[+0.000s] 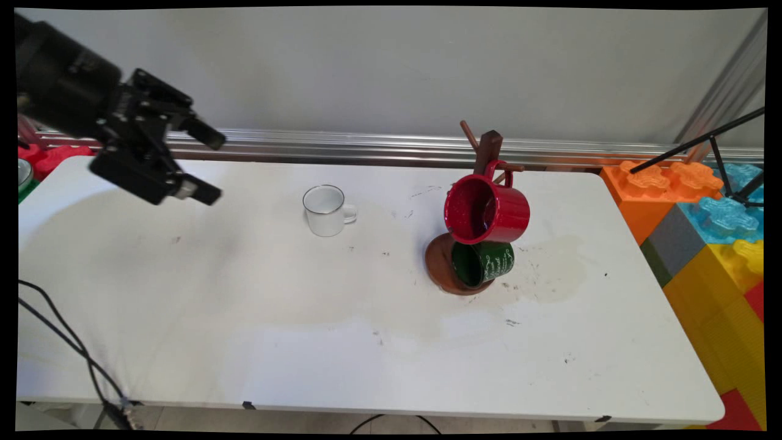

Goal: Pick up the red mug from the rack

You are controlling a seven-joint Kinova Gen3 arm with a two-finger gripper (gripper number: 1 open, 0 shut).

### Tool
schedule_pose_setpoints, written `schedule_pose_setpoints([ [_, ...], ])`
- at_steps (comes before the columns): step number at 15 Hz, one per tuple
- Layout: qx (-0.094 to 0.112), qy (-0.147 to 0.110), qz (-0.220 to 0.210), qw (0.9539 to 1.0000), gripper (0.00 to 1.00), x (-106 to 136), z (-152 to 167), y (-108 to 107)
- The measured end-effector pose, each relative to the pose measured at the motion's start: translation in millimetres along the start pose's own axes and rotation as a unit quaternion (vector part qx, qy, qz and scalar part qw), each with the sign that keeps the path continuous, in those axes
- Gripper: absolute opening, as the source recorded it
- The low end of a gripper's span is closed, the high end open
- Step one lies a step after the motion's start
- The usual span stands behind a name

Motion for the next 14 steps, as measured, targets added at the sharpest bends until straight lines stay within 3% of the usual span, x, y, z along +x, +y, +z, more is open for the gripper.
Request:
schedule_pose_setpoints([
  [6, -0.002, -0.003, -0.029, 0.9996, 1.00, 60, 35, 28],
  [14, 0.005, -0.004, -0.056, 0.9984, 1.00, 115, 103, 47],
])
